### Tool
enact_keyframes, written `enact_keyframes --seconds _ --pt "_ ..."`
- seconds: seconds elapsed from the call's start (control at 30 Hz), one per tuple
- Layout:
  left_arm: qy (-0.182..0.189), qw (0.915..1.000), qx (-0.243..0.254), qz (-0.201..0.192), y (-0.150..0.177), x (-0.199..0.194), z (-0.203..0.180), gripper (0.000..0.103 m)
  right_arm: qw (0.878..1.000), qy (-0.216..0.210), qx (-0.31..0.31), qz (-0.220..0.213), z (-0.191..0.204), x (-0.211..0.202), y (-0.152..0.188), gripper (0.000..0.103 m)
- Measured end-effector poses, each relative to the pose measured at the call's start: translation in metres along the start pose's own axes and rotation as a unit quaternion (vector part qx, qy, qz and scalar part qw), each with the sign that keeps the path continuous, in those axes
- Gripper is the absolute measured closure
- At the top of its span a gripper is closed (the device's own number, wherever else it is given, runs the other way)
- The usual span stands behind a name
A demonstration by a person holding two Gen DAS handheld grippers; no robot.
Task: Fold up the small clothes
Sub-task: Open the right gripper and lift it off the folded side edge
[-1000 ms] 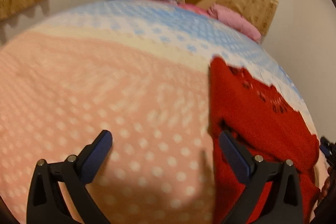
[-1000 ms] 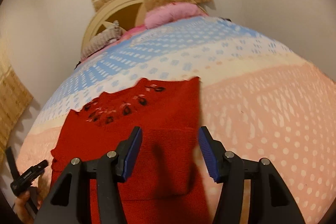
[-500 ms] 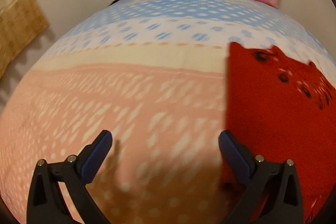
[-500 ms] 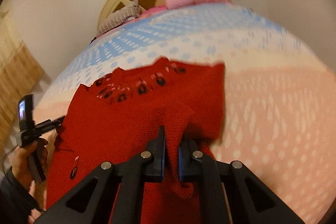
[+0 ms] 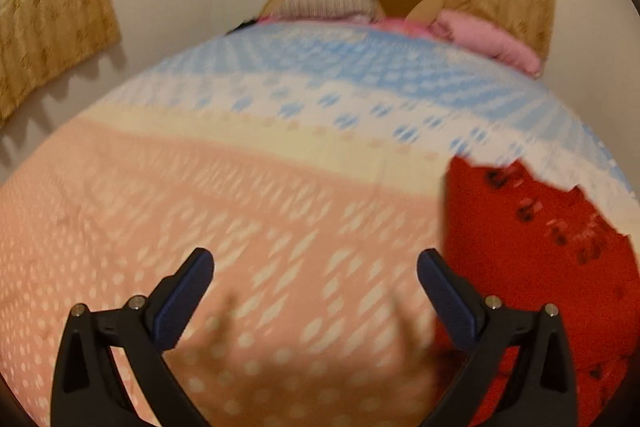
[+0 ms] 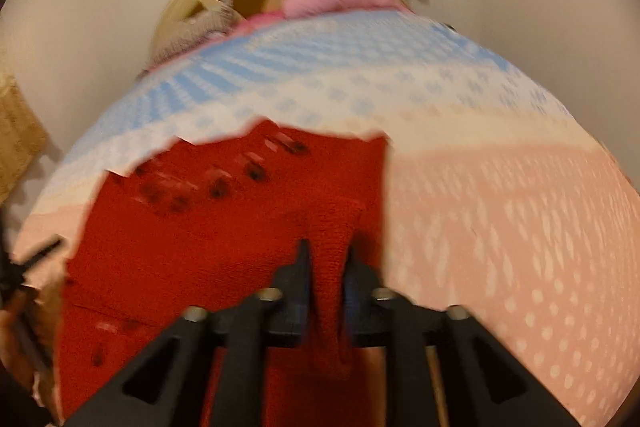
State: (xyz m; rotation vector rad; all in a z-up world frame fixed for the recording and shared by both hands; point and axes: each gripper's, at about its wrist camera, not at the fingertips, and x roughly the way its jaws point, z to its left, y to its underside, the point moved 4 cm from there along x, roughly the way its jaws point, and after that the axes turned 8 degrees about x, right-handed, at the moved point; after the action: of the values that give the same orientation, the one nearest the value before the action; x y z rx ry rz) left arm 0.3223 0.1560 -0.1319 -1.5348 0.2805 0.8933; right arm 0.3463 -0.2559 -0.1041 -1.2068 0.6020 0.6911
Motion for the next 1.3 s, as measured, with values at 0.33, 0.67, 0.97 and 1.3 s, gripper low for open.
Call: enact_keyframes --seconds 0.33,0.67,0.97,1.3 --pt "0.005 0.9886 0.132 0.073 -0.014 0.061 -0.081 0.000 1.000 0.008 0.022 -0.020 -0.012 0.000 0.017 0.037" --pt "-0.084 0.9896 0.066 0.096 -0.003 0.075 -0.014 0.000 0.998 -0.020 0.060 -0.026 -0.024 -0.001 0.019 0.035" --pt "-0.013 0.9986 -0.014 0.049 0.001 0.043 0.010 0.000 0.993 -0.016 0.006 -0.114 0.001 -0.047 0.011 0.035" --pt "0.002 0.9939 0.101 0.044 0.017 0.028 -0.046 0.000 0.992 -0.108 -0.061 0.040 0.061 0.003 0.025 0.035"
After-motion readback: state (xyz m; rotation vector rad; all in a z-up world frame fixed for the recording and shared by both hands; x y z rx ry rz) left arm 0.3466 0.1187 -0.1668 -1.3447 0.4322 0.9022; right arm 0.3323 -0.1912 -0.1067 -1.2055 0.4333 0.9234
